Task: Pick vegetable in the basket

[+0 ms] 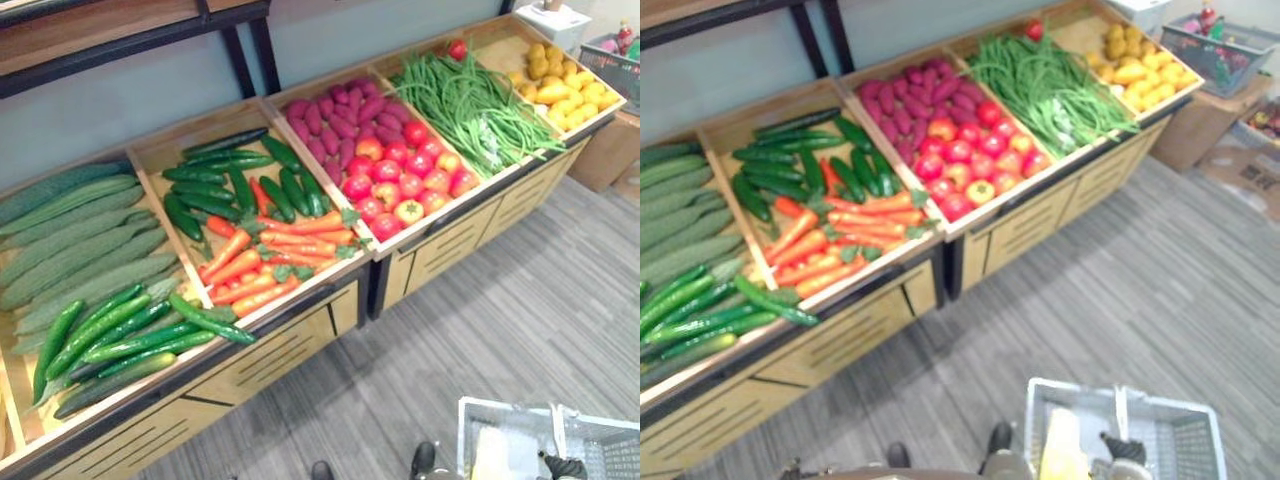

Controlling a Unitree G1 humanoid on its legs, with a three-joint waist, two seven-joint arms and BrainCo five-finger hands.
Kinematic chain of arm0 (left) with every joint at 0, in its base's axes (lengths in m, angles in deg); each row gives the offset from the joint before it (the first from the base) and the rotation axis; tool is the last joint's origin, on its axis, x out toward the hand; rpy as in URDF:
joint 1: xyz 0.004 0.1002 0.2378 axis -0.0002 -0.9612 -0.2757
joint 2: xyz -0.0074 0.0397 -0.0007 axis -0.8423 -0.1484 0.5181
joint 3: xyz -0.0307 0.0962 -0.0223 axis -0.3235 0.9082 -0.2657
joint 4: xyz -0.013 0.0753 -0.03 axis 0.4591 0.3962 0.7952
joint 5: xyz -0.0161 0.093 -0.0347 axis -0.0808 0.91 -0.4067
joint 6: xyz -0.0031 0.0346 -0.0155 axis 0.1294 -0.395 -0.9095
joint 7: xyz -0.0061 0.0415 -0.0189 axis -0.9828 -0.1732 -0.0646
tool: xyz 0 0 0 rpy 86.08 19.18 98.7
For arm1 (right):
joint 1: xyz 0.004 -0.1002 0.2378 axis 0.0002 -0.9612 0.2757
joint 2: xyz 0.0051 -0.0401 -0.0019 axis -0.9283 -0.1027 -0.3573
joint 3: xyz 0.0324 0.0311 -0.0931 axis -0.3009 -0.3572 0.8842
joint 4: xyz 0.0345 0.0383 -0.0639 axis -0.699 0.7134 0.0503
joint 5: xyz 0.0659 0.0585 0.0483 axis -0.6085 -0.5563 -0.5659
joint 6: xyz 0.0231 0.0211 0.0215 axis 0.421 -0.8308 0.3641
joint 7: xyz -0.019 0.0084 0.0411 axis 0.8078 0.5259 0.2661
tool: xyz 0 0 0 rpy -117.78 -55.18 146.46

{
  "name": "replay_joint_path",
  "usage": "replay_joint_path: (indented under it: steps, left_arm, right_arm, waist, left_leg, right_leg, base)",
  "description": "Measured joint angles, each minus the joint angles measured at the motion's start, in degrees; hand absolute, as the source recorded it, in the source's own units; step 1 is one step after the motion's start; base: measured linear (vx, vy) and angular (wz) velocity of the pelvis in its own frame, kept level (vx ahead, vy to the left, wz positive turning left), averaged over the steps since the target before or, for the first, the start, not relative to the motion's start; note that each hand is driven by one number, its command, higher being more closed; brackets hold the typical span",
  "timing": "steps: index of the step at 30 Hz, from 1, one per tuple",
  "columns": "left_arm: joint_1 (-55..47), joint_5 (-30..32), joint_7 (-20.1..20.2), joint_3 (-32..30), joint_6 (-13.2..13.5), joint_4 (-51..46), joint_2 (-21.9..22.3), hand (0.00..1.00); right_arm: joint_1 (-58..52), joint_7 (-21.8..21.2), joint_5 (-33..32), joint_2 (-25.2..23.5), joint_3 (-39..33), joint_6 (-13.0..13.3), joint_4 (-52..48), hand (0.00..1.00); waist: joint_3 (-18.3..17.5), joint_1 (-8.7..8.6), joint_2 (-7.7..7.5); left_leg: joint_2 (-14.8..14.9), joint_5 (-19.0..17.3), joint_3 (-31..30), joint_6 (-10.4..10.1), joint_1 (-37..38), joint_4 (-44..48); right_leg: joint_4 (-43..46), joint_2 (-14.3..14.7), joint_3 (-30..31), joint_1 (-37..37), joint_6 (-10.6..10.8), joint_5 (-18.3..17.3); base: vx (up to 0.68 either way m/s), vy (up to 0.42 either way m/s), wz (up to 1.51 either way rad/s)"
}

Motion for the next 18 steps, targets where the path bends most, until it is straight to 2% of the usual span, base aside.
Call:
replay_joint_path:
  steps: [2, 6, 7, 18]
  left_arm:
    - [0.49, -0.14, 0.1, 0.66, 0.45, -0.02, -0.91, 0.0]
    - [1.0, -0.43, 0.11, 1.1, 1.08, -0.24, -2.3, 0.0]
    - [0.96, -0.45, 0.48, 3.45, 1.07, -0.25, -2.87, 0.0]
    - [1.05, -0.47, 0.64, 3.34, 1.06, -0.01, -2.87, 0.0]
  right_arm:
    - [0.0, -0.01, -0.01, -0.18, 0.64, 0.0, 0.0, 1.0]
    - [-0.11, -0.14, -0.09, -0.98, 2.42, 0.02, 0.0, 1.0]
    - [-1.75, -1.24, -1.89, -1.58, 7.86, 0.89, -0.55, 1.0]
    - [-2.3, -2.15, -2.52, -1.65, 9.34, 0.95, -0.82, 1.0]
  waist:
    - [-0.07, 0.04, 0.11]
    - [-0.17, 0.05, -1.29]
    - [-1.27, 0.11, -2.12]
    - [-1.42, -0.04, -2.14]
  left_leg:
    - [-0.19, -0.09, 0.0, 0.03, 0.63, -0.03]
    - [-0.37, -0.34, -0.08, 0.2, 1.52, -0.02]
    - [-0.48, -0.37, 0.23, 0.24, 2.03, -0.03]
    - [-0.22, -0.66, 1.75, 0.11, 4.35, 0.25]
  right_leg:
    - [0.03, -0.13, 0.2, 0.19, 0.02, 0.01]
    - [0.04, -0.32, 0.49, 1.06, 0.02, 0.02]
    - [-0.08, -0.27, 1.4, 1.19, 0.26, 0.17]
    - [-0.04, 0.23, 3.47, 2.38, 0.29, 0.21]
  base:
    - [0.0, 0.0, 0.0]
    - [0.0, 0.003, 0.01]
    - [0.0, 0.0, 0.0]
    - [-0.02, -0.007, -0.1]
